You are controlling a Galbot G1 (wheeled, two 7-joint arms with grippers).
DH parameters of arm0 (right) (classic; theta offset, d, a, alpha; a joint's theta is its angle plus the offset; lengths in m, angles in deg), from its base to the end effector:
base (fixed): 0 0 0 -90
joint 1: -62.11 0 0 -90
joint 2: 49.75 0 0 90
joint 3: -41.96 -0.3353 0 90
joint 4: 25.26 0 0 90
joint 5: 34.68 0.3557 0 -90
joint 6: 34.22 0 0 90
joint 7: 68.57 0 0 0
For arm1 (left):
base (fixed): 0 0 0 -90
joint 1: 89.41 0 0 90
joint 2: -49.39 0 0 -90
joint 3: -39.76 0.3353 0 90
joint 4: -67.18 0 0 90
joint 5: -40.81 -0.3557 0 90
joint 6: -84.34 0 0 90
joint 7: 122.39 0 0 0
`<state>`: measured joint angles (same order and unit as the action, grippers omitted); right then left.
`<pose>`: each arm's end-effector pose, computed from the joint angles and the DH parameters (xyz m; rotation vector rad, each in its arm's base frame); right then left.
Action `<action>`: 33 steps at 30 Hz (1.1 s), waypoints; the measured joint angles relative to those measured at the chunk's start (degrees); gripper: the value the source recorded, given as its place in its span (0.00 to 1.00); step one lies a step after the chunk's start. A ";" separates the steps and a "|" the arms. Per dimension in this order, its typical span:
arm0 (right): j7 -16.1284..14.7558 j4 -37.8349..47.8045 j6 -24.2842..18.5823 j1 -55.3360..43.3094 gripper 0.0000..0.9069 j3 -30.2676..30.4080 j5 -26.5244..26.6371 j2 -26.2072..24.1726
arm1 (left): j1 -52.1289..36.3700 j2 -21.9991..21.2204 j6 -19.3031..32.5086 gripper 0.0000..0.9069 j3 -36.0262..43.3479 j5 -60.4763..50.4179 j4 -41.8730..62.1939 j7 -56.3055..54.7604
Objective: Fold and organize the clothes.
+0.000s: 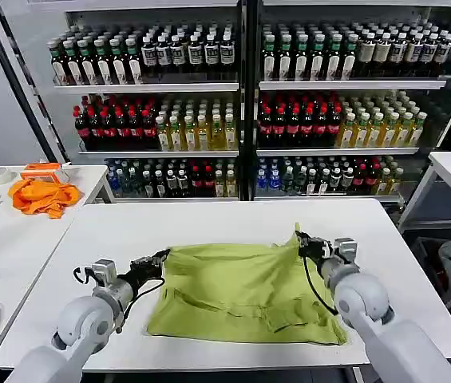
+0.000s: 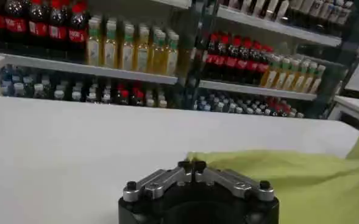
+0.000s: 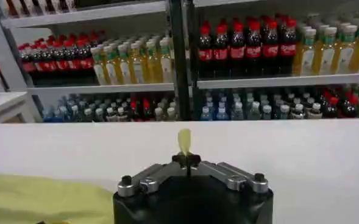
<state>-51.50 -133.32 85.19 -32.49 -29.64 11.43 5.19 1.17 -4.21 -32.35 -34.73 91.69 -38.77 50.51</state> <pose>0.3395 -0.0419 -0.2190 0.2862 -2.7264 -0.0556 0.3270 0.0674 -0.2488 -0.4403 -2.6370 0.2242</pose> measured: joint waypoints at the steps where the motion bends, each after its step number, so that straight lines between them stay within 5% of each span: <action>1: 0.00 -1.23 -0.09 1.41 0.00 -0.68 -0.16 -0.19 | 0.74 0.11 0.05 0.02 -0.35 -0.01 -0.58 0.11; 17: 0.99 -12.45 -0.36 21.22 0.00 -10.60 -1.93 0.59 | 10.61 1.42 0.48 0.02 -4.11 -1.19 -5.64 1.11; 18: 1.17 -12.58 -0.28 21.84 0.22 -10.77 -2.09 0.81 | 10.91 1.42 0.37 0.02 -4.13 -1.40 -5.71 1.12; 19: 1.36 -12.62 -0.14 22.48 0.69 -10.88 -2.32 1.06 | 11.21 1.44 0.19 0.03 -4.17 -1.71 -5.73 1.12; 20: 1.46 -12.65 0.01 22.98 1.00 -10.93 -2.55 1.28 | 11.41 1.47 -0.02 1.00 -4.17 -2.05 -5.73 1.12; 33: 1.83 -15.20 0.45 27.83 1.00 -11.96 -6.60 3.50 | 13.94 0.58 -0.75 1.00 -3.85 -7.85 -7.55 -0.45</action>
<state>-49.67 -148.51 85.64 -4.66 -41.60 4.83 8.69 15.11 -3.63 -33.09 -38.58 83.84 -46.32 50.06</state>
